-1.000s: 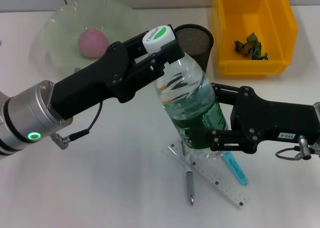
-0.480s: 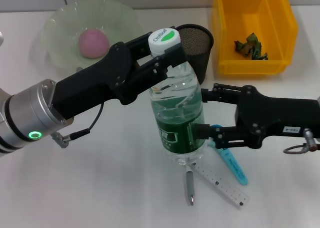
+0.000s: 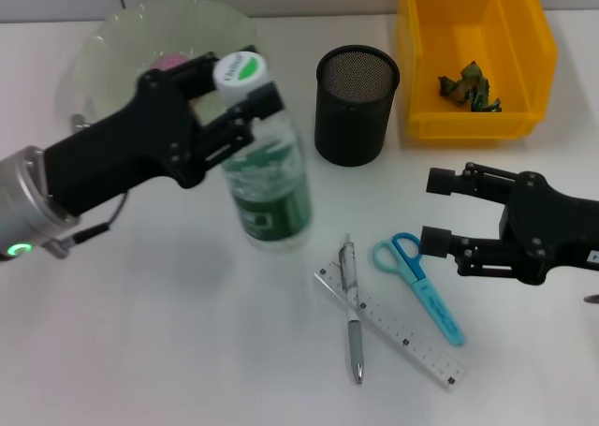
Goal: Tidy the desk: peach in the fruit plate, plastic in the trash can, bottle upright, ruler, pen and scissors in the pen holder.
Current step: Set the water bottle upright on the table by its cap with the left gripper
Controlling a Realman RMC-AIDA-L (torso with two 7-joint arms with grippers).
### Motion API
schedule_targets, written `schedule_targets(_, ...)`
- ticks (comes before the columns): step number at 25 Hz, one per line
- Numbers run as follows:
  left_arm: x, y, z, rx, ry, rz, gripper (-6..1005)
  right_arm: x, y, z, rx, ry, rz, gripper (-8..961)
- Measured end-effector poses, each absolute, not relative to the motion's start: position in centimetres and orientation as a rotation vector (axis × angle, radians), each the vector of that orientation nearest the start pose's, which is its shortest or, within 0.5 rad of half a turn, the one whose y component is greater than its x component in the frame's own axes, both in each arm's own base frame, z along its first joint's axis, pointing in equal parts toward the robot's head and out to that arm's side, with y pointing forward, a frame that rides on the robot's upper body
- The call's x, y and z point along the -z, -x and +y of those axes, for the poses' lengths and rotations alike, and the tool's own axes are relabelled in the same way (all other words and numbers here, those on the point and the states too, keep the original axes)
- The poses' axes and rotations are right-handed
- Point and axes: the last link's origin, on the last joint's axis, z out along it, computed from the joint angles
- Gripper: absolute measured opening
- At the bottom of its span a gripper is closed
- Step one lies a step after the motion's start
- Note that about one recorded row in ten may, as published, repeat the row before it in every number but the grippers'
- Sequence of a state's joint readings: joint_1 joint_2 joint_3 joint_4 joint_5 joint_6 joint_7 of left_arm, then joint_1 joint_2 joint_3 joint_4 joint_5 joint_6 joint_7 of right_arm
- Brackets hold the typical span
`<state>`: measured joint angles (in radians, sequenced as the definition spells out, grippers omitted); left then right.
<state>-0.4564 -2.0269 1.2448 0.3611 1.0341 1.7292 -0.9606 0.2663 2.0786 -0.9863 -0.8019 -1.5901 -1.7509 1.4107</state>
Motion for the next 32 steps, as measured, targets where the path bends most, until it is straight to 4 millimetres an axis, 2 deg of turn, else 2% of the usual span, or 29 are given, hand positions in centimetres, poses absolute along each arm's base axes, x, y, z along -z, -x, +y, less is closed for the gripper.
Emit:
schedule_targets(6,-1.6,25.5,30.3,1.251,2.357,-0.267,435,-0.7,-26.2,25.7,-1.098,2.716,0.621,830)
schedule_targets(16,-3.9,29.4,30.6,1.052,2.201,-0.276,455,-0.3,-26.4,25.6,-1.086,2.727,0.617,829)
schedule_targets(25,-4.1,30.9,31.0,0.938,2.096,-0.284,488,-0.1,-26.4,25.7,-1.077,2.733,0.617,828)
schedule_targets(32,-3.6,30.8,31.2,0.928,2.085,-0.283,513,-0.1,-26.5,25.6,-1.068,2.736,0.619,828)
